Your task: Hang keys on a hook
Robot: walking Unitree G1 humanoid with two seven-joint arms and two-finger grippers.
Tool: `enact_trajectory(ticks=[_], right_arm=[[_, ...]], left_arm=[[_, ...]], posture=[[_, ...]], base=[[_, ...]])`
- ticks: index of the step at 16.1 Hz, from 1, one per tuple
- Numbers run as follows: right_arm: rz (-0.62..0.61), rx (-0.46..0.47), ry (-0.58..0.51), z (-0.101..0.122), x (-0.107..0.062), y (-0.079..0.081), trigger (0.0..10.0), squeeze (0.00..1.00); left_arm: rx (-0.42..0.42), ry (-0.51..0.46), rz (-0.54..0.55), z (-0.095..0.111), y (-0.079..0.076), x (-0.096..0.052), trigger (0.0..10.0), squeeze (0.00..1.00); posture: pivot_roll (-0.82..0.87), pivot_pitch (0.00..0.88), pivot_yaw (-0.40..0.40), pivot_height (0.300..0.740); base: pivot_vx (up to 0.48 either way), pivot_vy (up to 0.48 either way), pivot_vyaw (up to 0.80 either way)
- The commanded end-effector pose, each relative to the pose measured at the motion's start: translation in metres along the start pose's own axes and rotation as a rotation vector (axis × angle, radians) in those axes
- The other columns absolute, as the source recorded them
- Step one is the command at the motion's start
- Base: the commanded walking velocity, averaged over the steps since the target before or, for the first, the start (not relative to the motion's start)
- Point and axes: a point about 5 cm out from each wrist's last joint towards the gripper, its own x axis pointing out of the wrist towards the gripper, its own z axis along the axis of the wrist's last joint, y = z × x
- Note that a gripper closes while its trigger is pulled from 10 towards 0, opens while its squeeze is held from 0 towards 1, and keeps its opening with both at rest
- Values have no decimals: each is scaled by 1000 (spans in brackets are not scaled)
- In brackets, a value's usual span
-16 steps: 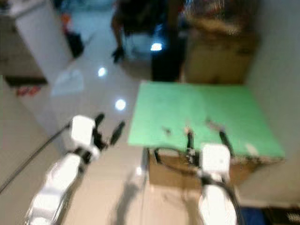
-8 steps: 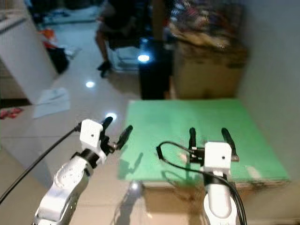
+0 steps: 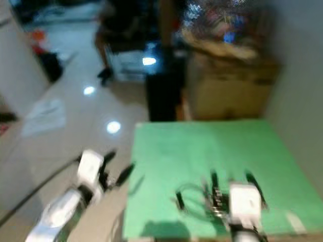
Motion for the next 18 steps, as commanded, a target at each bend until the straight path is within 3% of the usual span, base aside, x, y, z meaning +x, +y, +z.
enact_trajectory(ticks=[1,4,11,12,14,16,18], right_arm=[[13,10,27,-4,-1,2,10000,1000],[-4,35,24,-4,9,1,10000,1000],[38,138,141,-25,38,14,10000,1000],[10,213,200,-35,48,17,10000,1000],[-16,240,250,-44,51,18,10000,1000],[18,261,316,-55,51,30,10000,1000],[40,270,382,-66,46,39,10000,1000]], left_arm=[[-3,2,-1,-1,-1,-2,10000,0],[-15,-4,-22,0,-4,0,10000,0],[0,-23,15,5,4,8,10000,0],[11,-30,16,8,6,10,10000,0],[35,-21,-28,9,7,10,10000,0],[65,41,-124,5,6,5,10000,0],[70,93,-135,-3,14,0,10000,0]], posture=[[-156,57,51,740],[-166,54,54,740],[-168,56,58,740],[-158,59,59,740],[-147,60,57,740],[-135,62,56,740],[-135,62,56,740]], base=[[240,-412,0],[267,-395,0],[0,0,0],[0,0,0],[0,0,0],[0,0,0],[0,0,0]])
